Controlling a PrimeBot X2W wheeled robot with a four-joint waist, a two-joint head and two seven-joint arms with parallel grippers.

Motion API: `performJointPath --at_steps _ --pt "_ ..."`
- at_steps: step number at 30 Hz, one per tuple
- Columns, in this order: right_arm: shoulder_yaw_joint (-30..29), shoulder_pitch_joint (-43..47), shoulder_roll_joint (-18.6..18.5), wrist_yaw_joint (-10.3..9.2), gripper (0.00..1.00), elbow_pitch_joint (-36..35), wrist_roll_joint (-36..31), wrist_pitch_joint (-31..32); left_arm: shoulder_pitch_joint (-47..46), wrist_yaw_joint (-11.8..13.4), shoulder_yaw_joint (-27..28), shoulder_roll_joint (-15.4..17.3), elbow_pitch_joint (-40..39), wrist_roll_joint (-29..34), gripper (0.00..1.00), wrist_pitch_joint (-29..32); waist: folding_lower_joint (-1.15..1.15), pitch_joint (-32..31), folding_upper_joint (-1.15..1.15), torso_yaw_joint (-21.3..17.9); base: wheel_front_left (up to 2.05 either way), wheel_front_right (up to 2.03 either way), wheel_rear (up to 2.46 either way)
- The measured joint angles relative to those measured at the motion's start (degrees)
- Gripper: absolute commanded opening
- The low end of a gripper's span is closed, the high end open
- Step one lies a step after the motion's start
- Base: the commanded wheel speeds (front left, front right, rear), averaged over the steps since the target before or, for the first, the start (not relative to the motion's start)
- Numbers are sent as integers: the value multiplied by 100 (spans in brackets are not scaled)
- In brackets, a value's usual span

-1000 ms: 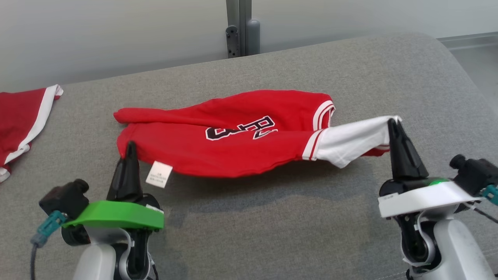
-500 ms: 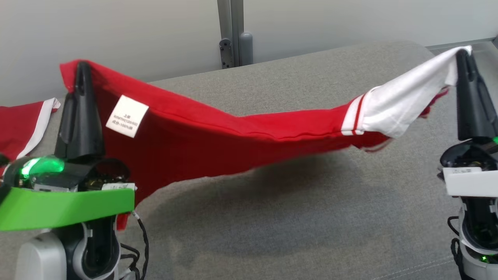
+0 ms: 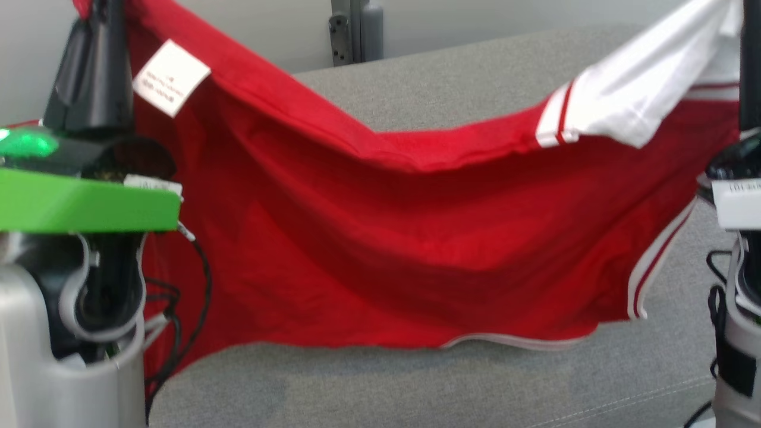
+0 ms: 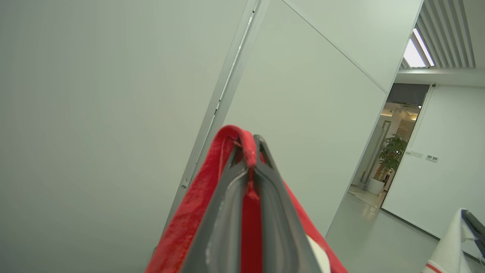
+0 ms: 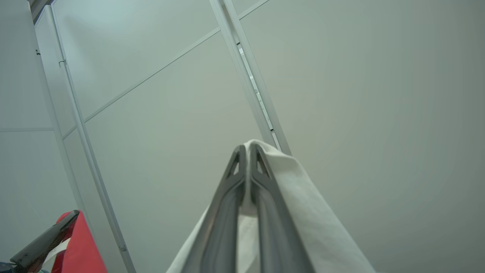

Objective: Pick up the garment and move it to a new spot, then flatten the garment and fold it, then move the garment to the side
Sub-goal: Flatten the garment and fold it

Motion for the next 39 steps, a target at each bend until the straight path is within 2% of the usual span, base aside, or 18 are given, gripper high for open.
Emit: performJointPath --at_steps 5,9,14,16,18,23,29,34,39 --pt "103 -1906 66 0 0 1313 -322 -209 -1563 76 205 100 1356 -19 0 129 0 475 0 -18 0 0 0" --pt "249 -3725 185 0 0 2510 -692 -623 -3201 46 246 264 2726 386 0 -254 0 911 0 -35 0 0 0" --pt "445 -5498 330 0 0 4076 -1299 -1451 -4704 -241 110 485 4297 877 0 -984 1 1426 0 -117 0 0 0" --pt "467 -5987 347 0 0 4560 -1326 -1728 -5180 -323 119 533 4770 946 0 -1293 1 1609 0 -174 0 0 0" --pt "672 -6300 341 0 0 4944 -1117 -1991 -5543 -527 98 594 5220 1031 0 -1591 0 1806 0 -237 0 0 0" --pt "1399 -6214 361 0 0 5480 -454 -2296 -5675 -813 171 772 6215 1027 0 -2128 1 2312 0 -361 0 0 0" --pt "2163 -5433 369 0 0 5567 62 -2395 -5236 -1027 335 1017 6994 837 0 -2551 2 2892 0 -466 0 0 0" --pt "2261 -4840 368 0 0 5154 133 -2413 -5009 -1176 471 960 7137 530 0 -2721 1 3200 0 -490 0 0 0" --pt "2216 -4211 363 0 0 4611 155 -2413 -4682 -1226 564 917 6927 188 0 -2787 1 3210 0 -397 0 0 0"
